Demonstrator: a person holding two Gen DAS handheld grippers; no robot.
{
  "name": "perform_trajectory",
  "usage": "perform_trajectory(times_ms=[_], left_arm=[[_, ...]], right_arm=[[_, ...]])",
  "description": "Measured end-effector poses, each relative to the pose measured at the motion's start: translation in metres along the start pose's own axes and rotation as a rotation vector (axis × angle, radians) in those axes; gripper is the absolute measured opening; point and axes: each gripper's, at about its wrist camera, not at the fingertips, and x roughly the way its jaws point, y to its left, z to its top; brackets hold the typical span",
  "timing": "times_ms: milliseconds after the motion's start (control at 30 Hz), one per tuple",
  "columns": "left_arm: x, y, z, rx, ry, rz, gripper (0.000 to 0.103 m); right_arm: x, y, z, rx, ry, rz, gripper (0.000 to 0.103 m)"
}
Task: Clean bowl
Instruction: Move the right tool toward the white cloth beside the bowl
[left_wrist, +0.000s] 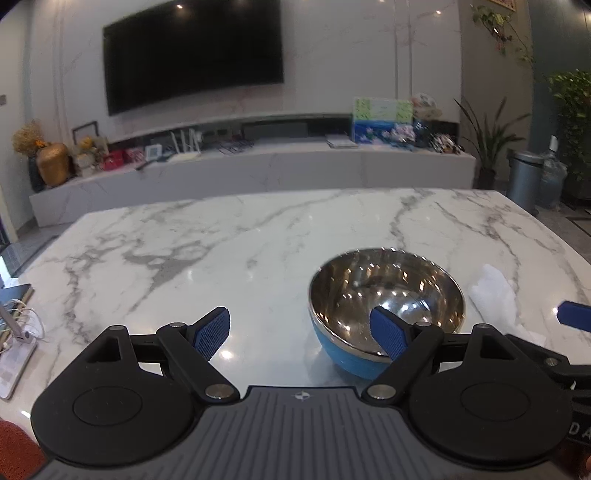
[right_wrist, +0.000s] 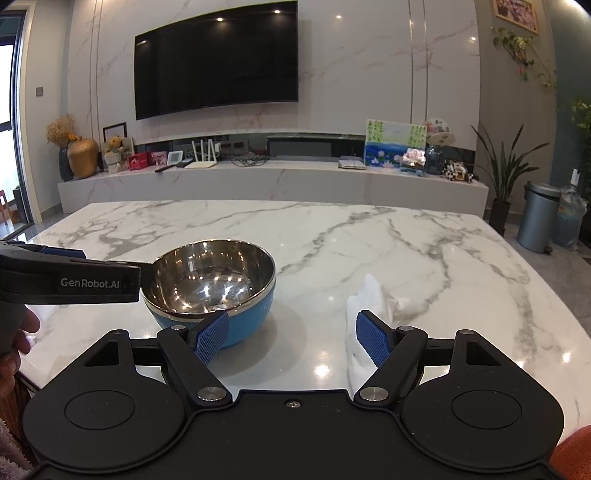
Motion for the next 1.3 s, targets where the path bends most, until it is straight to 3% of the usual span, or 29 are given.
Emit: perform_trajectory(times_ms=[367,700,1033,1300], left_arm=[[0.004,0.004,-0.002,-0.034,0.038,-0.033,0.083],[0.01,0.005,0.001,-0.048,0.074,0.026,0.083],[0.008,0.001,0.005,-0.03,0.064,0.015,0.083],[0.012,0.004,0.012,-0.076,0.065,0.001,0.083]], right_arm=[[-0.001,-0.001,0.0,-0.006,-0.003,-0.028,0.074],[0.003,0.0,0.0,-0.008,0.02,-0.018,0.074],[0.007,0.001,0.0,-0.019,0.034,-0.008,0.074],[0.016,-0.002,0.003,-0.025,0.069,-0.011,0.074]])
